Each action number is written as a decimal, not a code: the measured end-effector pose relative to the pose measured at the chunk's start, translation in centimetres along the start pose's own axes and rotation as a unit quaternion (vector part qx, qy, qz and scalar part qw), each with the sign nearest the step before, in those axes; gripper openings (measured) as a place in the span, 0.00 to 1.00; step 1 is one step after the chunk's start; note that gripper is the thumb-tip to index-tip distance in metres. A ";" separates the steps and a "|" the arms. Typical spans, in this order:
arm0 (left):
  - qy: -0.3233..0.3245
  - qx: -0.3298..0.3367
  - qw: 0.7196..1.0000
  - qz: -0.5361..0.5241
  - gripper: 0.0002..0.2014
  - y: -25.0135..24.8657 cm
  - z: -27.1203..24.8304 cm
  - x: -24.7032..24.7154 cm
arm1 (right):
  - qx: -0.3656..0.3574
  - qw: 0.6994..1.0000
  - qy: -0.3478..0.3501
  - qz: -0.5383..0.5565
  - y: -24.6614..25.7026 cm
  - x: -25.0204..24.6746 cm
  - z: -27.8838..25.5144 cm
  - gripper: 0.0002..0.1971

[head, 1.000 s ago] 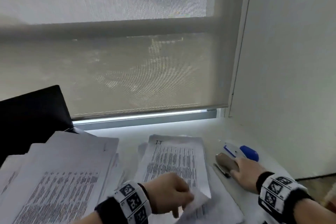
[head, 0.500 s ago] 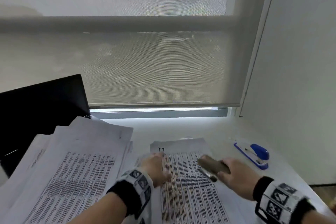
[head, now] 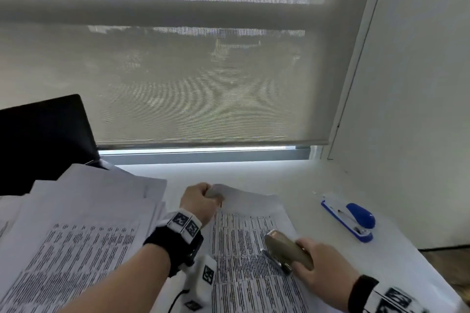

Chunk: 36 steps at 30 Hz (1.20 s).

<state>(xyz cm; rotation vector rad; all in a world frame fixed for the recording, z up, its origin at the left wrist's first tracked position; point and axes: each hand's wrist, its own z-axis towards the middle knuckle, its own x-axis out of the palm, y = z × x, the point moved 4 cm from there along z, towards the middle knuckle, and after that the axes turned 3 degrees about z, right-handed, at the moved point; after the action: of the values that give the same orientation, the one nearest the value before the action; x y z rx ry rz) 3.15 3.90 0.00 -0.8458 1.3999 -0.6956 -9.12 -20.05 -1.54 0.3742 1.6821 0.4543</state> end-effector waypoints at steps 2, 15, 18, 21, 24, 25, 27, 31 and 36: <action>-0.021 0.002 0.994 -0.108 0.05 -0.7 -1.0 -0.1 | 0.024 0.999 -0.013 0.017 -0.2 -0.3 0.1 0.08; 0.094 -0.105 0.987 0.080 0.11 3.0 -6.8 0.2 | 0.027 0.998 0.025 0.050 1.9 -2.5 -3.1 0.07; 0.137 -0.039 0.964 0.225 0.04 1.5 -7.7 -0.2 | 0.020 0.998 0.060 0.011 2.9 -0.7 -2.7 0.10; 0.177 0.024 0.922 0.344 0.35 0.9 -8.1 -0.6 | 0.002 0.999 0.035 -0.033 3.8 1.1 -1.5 0.16; 0.250 0.055 0.836 0.486 0.48 1.5 -8.8 -0.4 | -0.026 0.998 0.040 -0.047 5.2 2.4 0.0 0.17; 0.277 0.044 0.815 0.507 0.52 2.1 -9.0 -0.1 | -0.037 0.997 0.049 -0.050 5.8 2.7 0.6 0.13; 0.305 0.019 0.796 0.522 0.59 2.9 -9.5 0.2 | -0.042 0.996 0.060 -0.057 6.7 3.0 1.5 0.11; 0.297 0.006 0.805 0.513 0.66 3.3 -9.7 0.1 | -0.034 0.998 0.038 -0.034 7.7 3.5 3.0 0.14; 0.314 0.012 0.799 0.513 0.66 3.7 -9.6 -0.1 | -0.055 0.998 0.030 -0.004 8.9 4.6 4.6 0.12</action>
<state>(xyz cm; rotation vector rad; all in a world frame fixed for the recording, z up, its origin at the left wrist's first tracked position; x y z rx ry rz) -6.62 5.06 -2.88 0.2978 2.1352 -0.1045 -5.33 -9.66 -1.67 0.2744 1.7073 0.5544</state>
